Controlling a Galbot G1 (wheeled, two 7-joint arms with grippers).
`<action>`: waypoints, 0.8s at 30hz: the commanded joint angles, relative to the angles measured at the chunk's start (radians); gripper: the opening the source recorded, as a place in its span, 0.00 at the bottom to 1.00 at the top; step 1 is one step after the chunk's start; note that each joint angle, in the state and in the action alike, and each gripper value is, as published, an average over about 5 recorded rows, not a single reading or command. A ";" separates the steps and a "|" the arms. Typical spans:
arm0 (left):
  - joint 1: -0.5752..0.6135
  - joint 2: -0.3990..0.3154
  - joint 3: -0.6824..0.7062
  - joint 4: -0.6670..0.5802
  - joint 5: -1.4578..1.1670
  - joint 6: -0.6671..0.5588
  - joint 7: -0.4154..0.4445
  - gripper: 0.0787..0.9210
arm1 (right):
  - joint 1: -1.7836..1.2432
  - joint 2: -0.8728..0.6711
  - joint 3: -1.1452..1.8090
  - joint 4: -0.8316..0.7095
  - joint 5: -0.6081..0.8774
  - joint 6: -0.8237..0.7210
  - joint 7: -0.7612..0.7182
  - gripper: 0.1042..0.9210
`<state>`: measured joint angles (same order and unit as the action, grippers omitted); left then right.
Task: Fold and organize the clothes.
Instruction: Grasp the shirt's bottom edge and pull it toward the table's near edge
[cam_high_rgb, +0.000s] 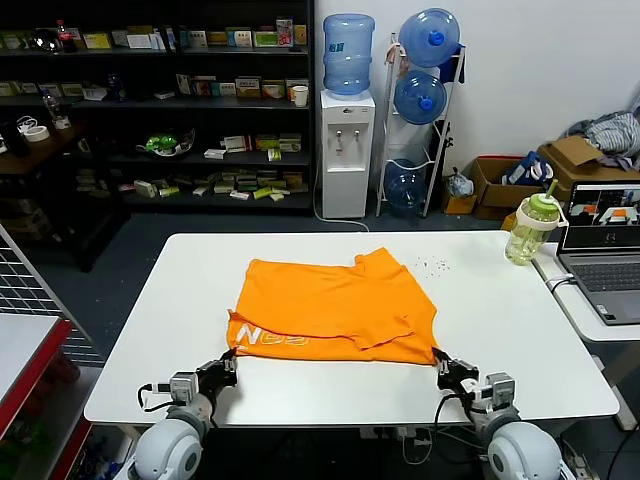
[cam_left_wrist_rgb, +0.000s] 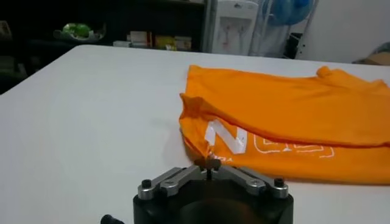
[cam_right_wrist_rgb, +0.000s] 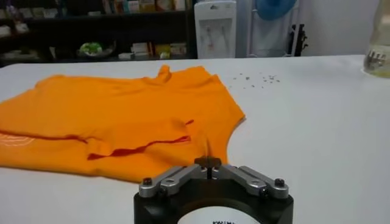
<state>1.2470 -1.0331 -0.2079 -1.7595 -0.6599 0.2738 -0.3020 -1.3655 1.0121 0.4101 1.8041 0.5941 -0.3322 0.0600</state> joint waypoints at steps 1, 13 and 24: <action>0.067 0.055 -0.016 -0.140 -0.048 0.012 -0.052 0.02 | -0.141 -0.050 0.052 0.125 0.048 -0.023 0.044 0.02; 0.384 0.140 -0.091 -0.384 -0.127 0.054 -0.143 0.02 | -0.401 -0.056 0.164 0.252 0.069 -0.065 0.096 0.02; 0.401 0.134 -0.114 -0.395 -0.108 0.085 -0.126 0.17 | -0.343 -0.055 0.158 0.275 0.017 -0.047 0.100 0.26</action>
<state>1.5766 -0.9166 -0.2957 -2.0892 -0.7586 0.3383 -0.4238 -1.6839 0.9642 0.5450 2.0363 0.6264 -0.3846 0.1473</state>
